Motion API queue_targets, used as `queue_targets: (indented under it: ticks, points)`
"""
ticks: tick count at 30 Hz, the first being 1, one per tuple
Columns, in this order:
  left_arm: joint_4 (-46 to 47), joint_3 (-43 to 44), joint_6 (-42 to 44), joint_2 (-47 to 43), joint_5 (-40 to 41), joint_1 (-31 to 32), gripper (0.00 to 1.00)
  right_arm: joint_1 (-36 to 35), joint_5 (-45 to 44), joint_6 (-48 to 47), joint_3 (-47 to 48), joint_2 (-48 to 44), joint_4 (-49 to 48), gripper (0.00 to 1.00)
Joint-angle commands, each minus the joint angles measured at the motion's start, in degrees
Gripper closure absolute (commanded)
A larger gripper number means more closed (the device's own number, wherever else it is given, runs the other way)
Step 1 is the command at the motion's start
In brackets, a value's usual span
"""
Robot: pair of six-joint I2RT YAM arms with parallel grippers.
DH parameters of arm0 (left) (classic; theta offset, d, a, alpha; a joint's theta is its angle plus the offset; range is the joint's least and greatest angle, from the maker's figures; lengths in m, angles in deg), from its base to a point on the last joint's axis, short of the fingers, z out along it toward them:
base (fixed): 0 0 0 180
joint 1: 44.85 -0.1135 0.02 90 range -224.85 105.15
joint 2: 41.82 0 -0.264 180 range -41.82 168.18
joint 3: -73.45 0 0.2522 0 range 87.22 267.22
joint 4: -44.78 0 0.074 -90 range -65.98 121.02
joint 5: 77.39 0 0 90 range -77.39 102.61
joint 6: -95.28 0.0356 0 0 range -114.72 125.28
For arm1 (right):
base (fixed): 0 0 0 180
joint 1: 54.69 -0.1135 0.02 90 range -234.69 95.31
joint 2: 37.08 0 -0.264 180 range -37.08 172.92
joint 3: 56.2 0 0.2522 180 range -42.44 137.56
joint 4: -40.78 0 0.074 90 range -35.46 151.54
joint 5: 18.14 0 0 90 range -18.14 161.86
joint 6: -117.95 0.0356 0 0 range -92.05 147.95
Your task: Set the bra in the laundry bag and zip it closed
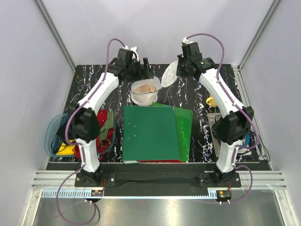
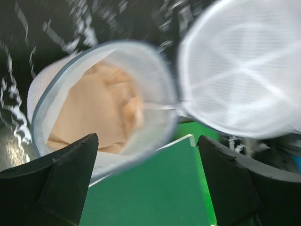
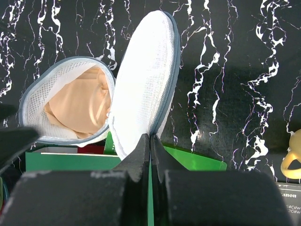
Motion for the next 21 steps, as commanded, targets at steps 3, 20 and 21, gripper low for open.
queue_targets:
  ticks: [3,20,21]
  points:
    - [23.09,-10.31,8.71,-8.72,-4.34,6.09,0.08,-0.4,0.9,2.09,4.69,-0.4,1.55,1.0]
    - [27.89,-4.47,16.21,2.43,18.06,16.47,0.18,-0.4,5.73,13.96,17.89,5.32,16.15,1.0]
    - [28.4,-4.62,15.5,2.52,18.51,16.47,0.21,-0.48,6.0,14.23,18.33,5.4,16.5,1.0]
